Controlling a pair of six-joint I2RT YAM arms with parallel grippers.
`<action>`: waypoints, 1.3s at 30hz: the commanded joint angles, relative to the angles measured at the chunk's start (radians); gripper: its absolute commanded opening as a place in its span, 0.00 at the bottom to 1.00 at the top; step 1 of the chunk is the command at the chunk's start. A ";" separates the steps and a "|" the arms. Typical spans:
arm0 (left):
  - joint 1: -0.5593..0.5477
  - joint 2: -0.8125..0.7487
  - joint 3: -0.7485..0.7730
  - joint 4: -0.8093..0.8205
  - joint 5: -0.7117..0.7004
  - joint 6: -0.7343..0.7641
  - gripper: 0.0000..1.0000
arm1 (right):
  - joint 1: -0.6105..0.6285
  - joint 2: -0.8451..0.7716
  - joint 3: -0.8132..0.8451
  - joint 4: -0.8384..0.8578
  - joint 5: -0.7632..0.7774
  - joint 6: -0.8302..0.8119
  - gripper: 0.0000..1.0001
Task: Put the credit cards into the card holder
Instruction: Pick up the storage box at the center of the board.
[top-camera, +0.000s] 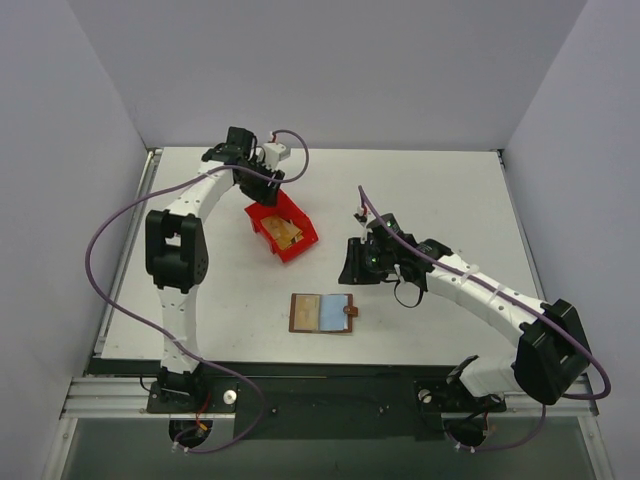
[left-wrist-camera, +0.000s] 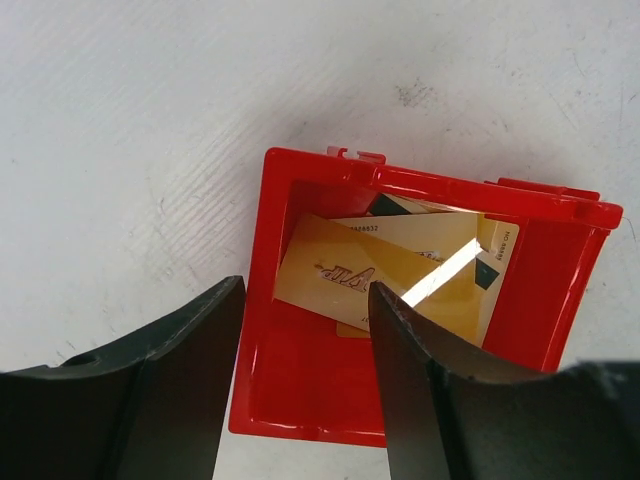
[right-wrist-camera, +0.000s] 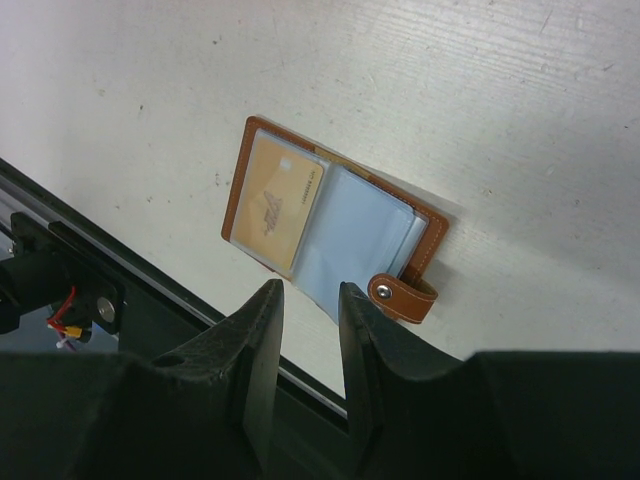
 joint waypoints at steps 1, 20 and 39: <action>-0.009 0.027 0.075 -0.020 0.037 0.043 0.62 | -0.005 -0.035 -0.016 0.003 0.000 0.009 0.25; -0.007 0.147 0.206 -0.003 -0.010 0.043 0.55 | -0.010 -0.004 -0.016 0.002 -0.006 0.005 0.25; -0.009 0.187 0.239 0.023 -0.017 0.027 0.43 | -0.016 0.008 -0.013 -0.003 -0.012 0.002 0.25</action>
